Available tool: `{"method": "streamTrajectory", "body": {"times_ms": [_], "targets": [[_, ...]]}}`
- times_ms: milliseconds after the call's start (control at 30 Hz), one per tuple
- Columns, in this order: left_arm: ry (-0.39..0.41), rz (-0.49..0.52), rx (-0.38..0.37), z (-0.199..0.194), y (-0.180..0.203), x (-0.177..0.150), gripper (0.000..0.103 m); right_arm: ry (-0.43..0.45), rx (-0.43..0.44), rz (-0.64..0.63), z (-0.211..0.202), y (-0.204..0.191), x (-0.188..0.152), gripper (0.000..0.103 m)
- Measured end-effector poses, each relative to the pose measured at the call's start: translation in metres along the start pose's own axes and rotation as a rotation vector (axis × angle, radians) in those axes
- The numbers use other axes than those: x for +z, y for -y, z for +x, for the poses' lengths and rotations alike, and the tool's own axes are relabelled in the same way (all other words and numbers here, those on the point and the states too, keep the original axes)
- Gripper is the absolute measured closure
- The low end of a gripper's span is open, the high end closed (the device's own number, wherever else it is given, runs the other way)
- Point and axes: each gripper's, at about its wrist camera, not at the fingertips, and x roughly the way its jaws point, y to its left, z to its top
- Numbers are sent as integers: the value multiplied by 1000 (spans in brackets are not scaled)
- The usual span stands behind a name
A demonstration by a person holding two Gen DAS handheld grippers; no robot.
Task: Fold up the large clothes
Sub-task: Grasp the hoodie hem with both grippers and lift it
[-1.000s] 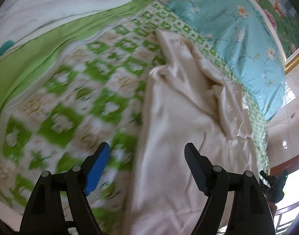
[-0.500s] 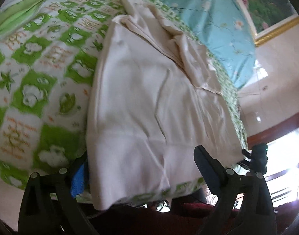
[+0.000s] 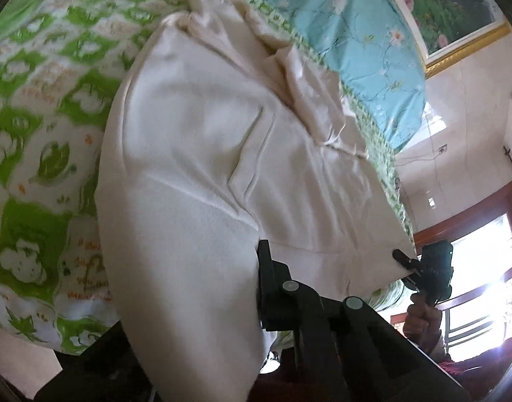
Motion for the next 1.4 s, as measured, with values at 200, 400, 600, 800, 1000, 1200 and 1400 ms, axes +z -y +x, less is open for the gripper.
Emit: {"method": "streamTrajectory", "body": {"times_ms": [200,400,600,800,1000,1200,1400], "targets": [[103,63,-33,-24,31,31,100,70,104,-48,-7,-26,22,99],[246,119,-81,-34,58,86,100,162,178,-104,-7,-53,65,99],[334,157,-75,-22,76,154,100,236,149,-144,8,-72,130,99],[325,111,-20,30,66,224,100,253,25,-113,52,-65,211,99],[302,63,49,80,35,278,100,208,-79,-86,110,-47,275,99],[222,16,131,137,1,311,98,134,-197,-56,164,-20,305,99],[196,-43,108,155,-21,317,95,109,-156,53,183,12,313,97]]}}
